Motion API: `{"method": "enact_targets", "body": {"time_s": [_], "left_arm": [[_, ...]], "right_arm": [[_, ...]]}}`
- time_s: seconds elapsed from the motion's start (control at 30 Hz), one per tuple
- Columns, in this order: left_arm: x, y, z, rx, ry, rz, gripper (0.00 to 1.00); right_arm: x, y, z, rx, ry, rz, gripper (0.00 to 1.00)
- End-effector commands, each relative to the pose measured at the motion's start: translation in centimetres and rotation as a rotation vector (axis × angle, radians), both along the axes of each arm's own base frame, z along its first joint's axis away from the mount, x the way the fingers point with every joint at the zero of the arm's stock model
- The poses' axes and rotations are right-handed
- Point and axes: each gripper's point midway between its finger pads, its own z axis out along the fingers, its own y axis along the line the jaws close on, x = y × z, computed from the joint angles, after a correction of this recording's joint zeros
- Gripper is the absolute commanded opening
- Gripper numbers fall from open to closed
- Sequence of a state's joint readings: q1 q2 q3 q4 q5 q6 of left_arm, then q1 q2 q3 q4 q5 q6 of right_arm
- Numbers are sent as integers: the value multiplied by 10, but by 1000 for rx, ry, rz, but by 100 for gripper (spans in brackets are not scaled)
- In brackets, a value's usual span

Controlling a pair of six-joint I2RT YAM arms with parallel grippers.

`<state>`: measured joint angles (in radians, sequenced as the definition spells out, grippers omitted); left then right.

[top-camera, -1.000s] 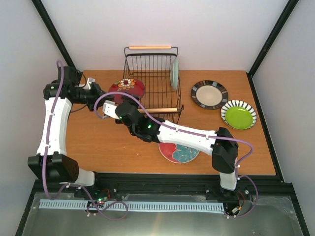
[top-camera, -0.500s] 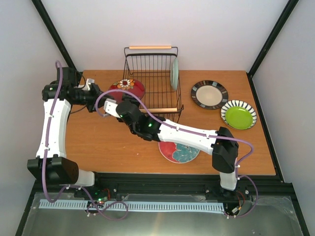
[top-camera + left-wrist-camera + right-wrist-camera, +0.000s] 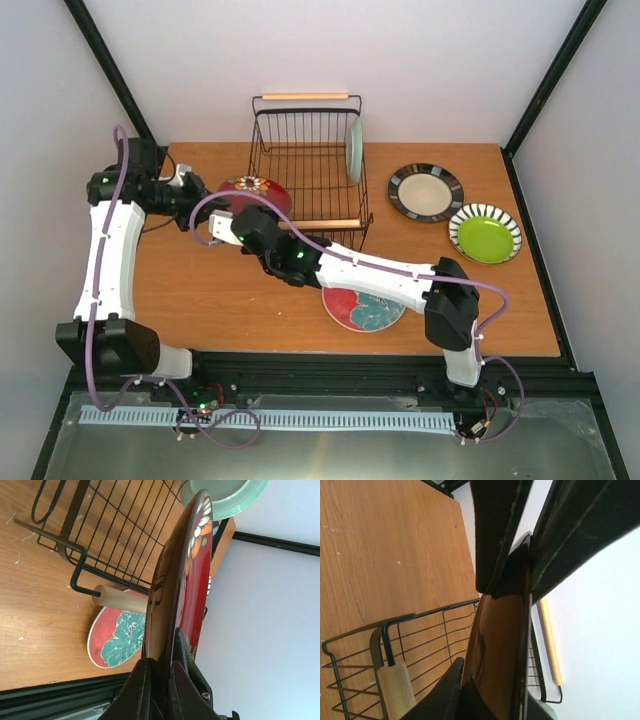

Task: Load the plates into the dish rack
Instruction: Insert the plate into the dish rack.

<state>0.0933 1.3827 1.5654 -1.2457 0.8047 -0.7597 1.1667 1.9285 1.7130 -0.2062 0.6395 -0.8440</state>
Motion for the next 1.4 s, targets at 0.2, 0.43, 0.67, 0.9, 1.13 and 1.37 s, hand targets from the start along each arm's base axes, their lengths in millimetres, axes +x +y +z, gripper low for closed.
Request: {"method": "enact_targets", "body": {"time_s": [0.2, 0.43, 0.67, 0.9, 1.13, 1.37], "left_arm": [[-7, -19, 43, -139, -110, -64, 1], [5, -17, 48, -127, -168, -60, 6], [19, -11, 48, -87, -214, -29, 26], [41, -3, 65, -59, -283, 15, 49], [58, 13, 78, 20, -355, 64, 76], [65, 29, 60, 134, -408, 95, 92]], "right_arm": [[20, -8, -3, 87, 60, -75, 3], [27, -10, 5, 108, 74, -81, 3], [35, -15, 16, 150, 104, -84, 3], [48, -25, 24, 206, 156, -93, 3], [82, -47, 58, 350, 207, -131, 3], [131, -84, 93, 612, 355, -182, 3]]}}
